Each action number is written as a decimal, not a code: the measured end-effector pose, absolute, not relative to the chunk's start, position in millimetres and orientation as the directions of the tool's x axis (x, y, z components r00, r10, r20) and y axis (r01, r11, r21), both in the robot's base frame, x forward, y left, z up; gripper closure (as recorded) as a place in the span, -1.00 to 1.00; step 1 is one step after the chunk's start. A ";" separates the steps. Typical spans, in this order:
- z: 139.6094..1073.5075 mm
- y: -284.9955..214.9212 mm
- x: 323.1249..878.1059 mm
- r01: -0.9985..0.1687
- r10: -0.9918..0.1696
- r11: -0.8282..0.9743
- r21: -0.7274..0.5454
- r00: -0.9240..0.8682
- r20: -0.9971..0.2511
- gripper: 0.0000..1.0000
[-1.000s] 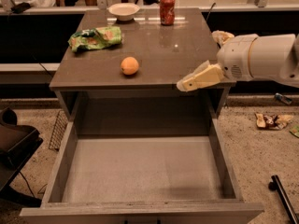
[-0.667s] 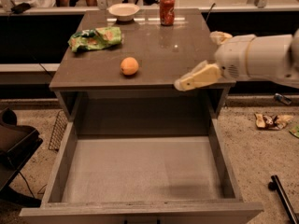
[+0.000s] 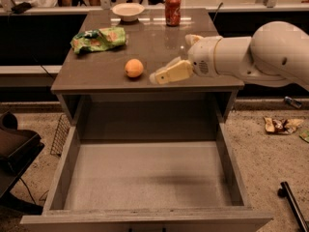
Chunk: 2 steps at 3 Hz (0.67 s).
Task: Place orange into top drawer
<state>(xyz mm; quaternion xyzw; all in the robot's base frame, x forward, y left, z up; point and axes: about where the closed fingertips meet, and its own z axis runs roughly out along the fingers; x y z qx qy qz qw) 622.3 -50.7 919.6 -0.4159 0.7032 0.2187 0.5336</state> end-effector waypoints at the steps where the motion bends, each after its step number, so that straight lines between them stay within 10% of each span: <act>1: 907.0 -17.7 645.2 -0.816 -0.346 0.564 -0.126 -0.095 -0.933 -1.00; 2: 886.7 11.5 668.5 -0.819 -0.338 0.561 -0.123 -0.091 -0.937 -1.00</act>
Offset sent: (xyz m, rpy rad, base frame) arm 0.0827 0.0958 -0.0686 0.0318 0.0066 -0.0025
